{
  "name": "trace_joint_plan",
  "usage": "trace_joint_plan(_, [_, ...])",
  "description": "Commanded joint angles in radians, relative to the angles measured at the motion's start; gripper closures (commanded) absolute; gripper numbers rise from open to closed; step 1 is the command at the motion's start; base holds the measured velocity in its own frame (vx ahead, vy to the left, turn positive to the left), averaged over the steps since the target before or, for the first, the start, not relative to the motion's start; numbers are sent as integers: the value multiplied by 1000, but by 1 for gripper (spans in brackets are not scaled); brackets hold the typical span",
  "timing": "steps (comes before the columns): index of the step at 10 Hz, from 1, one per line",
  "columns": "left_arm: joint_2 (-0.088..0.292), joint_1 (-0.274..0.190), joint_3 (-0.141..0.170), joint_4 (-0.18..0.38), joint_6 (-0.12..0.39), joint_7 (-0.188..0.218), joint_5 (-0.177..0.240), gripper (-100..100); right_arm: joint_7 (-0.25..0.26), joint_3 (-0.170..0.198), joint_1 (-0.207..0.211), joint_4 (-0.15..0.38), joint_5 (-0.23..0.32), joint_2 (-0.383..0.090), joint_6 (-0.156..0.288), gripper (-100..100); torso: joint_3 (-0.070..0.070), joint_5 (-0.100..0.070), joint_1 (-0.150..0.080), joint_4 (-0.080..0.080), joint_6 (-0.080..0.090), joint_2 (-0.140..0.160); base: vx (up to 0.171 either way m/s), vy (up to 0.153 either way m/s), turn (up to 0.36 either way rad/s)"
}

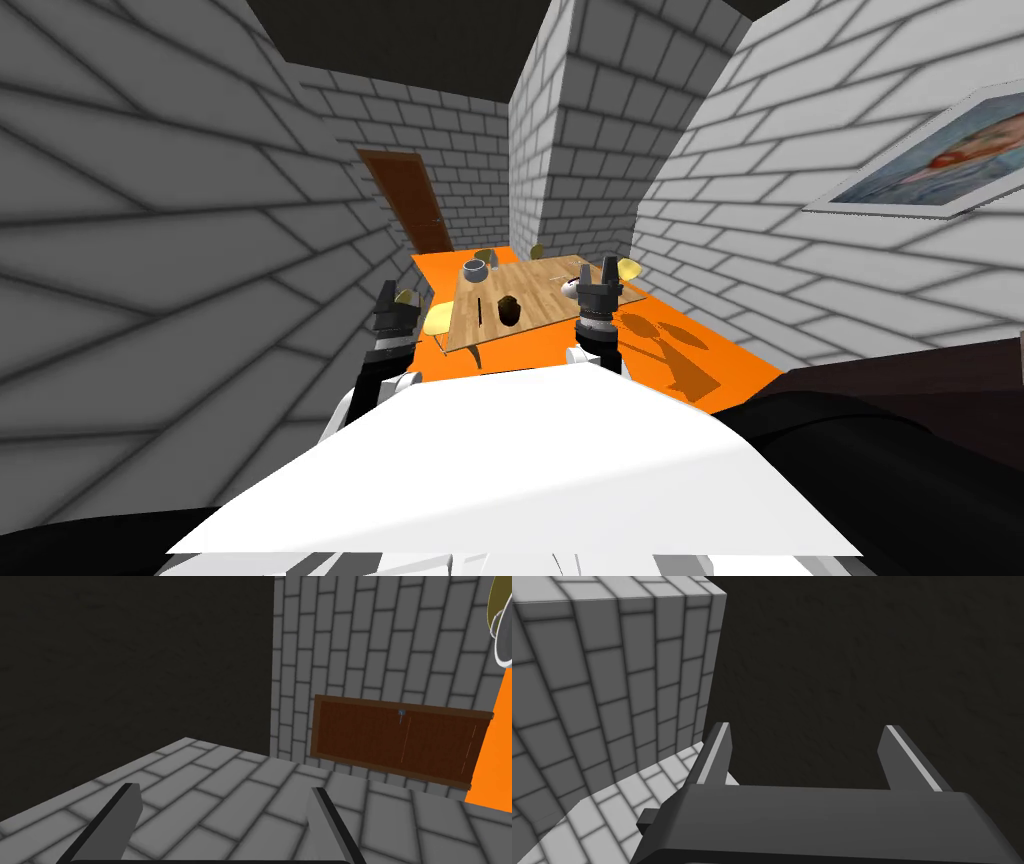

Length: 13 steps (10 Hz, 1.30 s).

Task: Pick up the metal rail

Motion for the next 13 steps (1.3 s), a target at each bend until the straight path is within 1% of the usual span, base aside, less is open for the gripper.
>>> trace_joint_plan(1, [49,44,2,26,5,9,20,-100,0,0,0,0,0,0,0,0,0,0,0,0,0,0,-68,-46,-151])
trace_joint_plan(5, [174,145,0,114,48,35,77,-100,0,0,0,0,0,0,0,0,0,0,-2,0,0,0,-65,-73,-205])
trace_joint_plan(6, [186,145,0,114,48,35,77,-100,0,0,0,0,0,0,0,0,0,0,-2,0,0,0,-41,-44,-81])
trace_joint_plan(7, [217,172,-3,141,60,44,92,-100,0,0,0,0,0,0,0,0,0,0,0,0,0,-1,-22,-40,-184])
trace_joint_plan(8, [223,172,-3,141,60,44,92,-100,0,0,0,0,0,0,0,0,-1,0,1,0,0,-2,-14,-25,-86])
trace_joint_plan(11, [325,251,-19,231,98,70,136,-100,0,0,0,0,0,0,0,0,-1,0,1,0,0,-3,-19,-56,-273])
trace_joint_plan(12, [337,251,-19,231,98,70,136,-100,0,0,0,0,0,0,0,0,-1,0,0,0,0,-3,-15,-48,-126])
trace_joint_plan(13, [376,277,-26,264,111,80,150,-100,0,0,0,0,0,0,0,0,-1,0,1,0,0,-3,-9,-46,-279])
